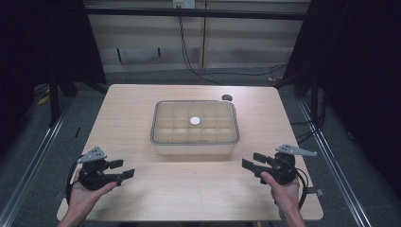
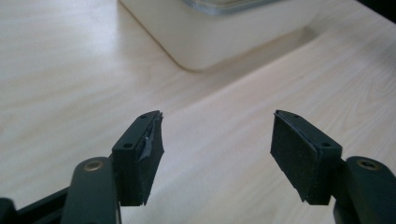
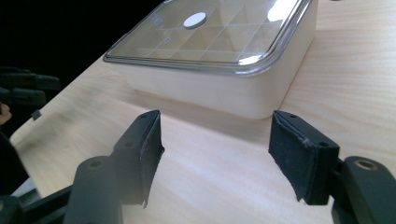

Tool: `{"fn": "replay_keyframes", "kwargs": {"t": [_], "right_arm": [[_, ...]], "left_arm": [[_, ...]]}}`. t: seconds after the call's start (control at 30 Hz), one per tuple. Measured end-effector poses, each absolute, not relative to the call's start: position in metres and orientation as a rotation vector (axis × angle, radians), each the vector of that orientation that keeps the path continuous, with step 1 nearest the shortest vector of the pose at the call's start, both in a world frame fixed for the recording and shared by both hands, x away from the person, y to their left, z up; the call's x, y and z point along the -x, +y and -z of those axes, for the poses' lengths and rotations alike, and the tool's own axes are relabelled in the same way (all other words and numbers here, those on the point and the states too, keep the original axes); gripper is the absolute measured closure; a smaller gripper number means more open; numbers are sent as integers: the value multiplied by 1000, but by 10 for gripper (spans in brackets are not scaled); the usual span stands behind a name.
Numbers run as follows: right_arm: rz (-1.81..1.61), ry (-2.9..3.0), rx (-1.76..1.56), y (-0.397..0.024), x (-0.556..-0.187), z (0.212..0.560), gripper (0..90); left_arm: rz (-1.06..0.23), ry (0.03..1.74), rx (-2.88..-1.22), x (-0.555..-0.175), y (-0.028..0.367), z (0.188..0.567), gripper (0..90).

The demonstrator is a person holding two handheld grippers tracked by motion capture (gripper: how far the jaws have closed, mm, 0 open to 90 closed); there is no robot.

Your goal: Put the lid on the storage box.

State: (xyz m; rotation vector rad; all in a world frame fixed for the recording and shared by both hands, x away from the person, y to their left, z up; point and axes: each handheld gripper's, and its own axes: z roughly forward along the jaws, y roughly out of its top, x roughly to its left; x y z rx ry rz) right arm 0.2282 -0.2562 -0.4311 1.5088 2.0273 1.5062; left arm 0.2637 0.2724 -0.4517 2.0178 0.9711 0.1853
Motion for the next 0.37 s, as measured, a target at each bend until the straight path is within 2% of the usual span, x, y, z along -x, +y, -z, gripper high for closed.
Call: {"fn": "replay_keyframes", "kwargs": {"t": [0.2,0.37], "right_arm": [[-1467,1986,-1526,-266,-204,438,342],[-1439,1977,-1543,-270,-199,451,328]], "left_arm": [[-205,969,-2028,-246,274,461,314],[-230,951,-2040,-257,270,468,317]]}}
